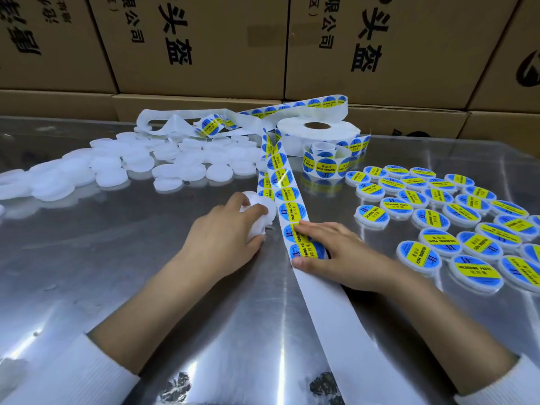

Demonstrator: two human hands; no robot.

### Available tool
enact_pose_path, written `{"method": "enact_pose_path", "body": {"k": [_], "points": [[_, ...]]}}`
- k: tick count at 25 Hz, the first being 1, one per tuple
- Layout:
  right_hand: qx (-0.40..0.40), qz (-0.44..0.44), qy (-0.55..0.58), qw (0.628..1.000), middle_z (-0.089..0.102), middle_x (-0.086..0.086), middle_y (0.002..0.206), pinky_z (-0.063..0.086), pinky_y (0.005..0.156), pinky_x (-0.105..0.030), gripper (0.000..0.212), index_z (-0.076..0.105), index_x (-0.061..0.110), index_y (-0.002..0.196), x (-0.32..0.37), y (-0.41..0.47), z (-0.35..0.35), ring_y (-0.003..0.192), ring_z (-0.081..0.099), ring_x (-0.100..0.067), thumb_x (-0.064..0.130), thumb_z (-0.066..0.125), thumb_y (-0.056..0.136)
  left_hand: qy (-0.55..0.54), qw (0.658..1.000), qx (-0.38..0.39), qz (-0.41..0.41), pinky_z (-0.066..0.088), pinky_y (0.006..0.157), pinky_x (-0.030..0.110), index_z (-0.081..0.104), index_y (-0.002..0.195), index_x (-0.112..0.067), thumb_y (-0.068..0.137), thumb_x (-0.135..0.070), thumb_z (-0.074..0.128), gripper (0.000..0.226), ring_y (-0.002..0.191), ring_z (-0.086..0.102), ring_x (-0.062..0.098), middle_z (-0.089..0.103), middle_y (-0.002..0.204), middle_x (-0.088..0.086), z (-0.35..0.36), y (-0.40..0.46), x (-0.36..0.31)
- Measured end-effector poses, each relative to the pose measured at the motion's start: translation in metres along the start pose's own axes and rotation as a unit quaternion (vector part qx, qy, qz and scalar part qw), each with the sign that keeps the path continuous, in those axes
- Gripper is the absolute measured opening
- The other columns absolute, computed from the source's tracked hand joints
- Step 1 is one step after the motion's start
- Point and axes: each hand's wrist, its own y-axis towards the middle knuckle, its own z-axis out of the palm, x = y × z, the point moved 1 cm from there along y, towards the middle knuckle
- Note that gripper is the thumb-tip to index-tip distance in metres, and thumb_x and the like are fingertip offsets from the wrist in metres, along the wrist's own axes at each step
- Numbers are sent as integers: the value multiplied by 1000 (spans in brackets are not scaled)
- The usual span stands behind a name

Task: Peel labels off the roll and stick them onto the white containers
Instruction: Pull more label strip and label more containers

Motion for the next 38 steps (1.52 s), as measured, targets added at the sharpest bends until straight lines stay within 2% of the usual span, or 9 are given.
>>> {"method": "enact_pose_path", "body": {"k": [3, 8, 11, 14, 17, 22, 27, 32, 38], "points": [[-25, -7, -23, 999, 26, 20, 152, 17, 116, -35, 65, 32, 38, 143, 1, 1, 5, 137, 19, -5, 59, 51, 85, -10, 1000, 1, -6, 40, 71, 30, 39, 132, -41, 89, -50, 49, 45, 105, 50, 22, 35, 135, -9, 0, -3, 0], [-10, -13, -46, 999, 20, 23, 153, 14, 115, -33, 58, 28, 39, 144, -1, 3, 9, 135, 16, -3, 58, 39, 90, -34, 998, -39, 46, 32, 105, 40, 49, 134, -27, 89, -40, 53, 47, 132, 35, 24, 36, 146, -1, 4, -4, 1], [-13, -17, -40, 999, 23, 22, 153, 16, 113, -32, 56, 30, 41, 142, -2, 3, 9, 134, 17, -3, 60, 36, 90, -164, 974, -57, 143, 41, 98, 38, 65, 119, -21, 83, -31, 59, 37, 118, 52, 18, 60, 123, -2, -2, -6, -12], [-17, -20, -34, 999, 25, 22, 152, 16, 114, -33, 55, 32, 41, 141, -2, 3, 8, 134, 18, -3, 61, 34, 89, -190, 958, -37, 210, 49, 81, 30, 70, 108, -20, 82, -23, 58, 29, 95, 61, 13, 69, 102, -6, -2, -12, -23], [-14, -21, -33, 999, 25, 21, 152, 15, 114, -33, 52, 32, 40, 141, -1, 2, 8, 134, 17, -3, 56, 35, 92, -192, 960, -29, 200, 46, 76, 25, 69, 108, -22, 84, -28, 63, 25, 91, 57, 9, 68, 100, -9, 0, -13, -24], [-5, -14, -20, 1000, 23, 23, 152, 12, 115, -31, 59, 31, 39, 142, 1, 3, 6, 137, 14, -3, 60, 40, 88, -182, 969, -14, 170, 46, 64, 31, 71, 98, -24, 86, -22, 57, 18, 90, 58, 13, 67, 98, -10, 4, -10, -34], [75, -17, 36, 996, 17, 23, 152, 13, 117, -29, 85, 24, 42, 144, -6, -3, -7, 142, 3, -1, 56, 68, 73, -203, 969, 24, 139, 48, 80, 30, 70, 108, -34, 82, -53, 63, 34, 105, 55, 3, 61, 114, -19, 5, -11, -30], [126, -27, 30, 991, 11, 26, 153, 12, 114, -22, 86, 25, 46, 142, -16, -5, -18, 140, 2, 5, 50, 74, 72, -181, 972, 30, 149, 43, 90, 25, 66, 117, -34, 72, -68, 62, 56, 111, 53, 5, 60, 124, -20, 2, -13, -29], [27, -36, 32, 998, 41, 18, 139, 24, 100, -18, 57, 47, 46, 129, -14, 0, -10, 131, 27, -6, 49, 69, 76, -201, 969, 8, 144, 47, 80, 28, 72, 106, -34, 82, -53, 63, 31, 105, 61, 9, 67, 115, -17, 1, -10, -30]]}}
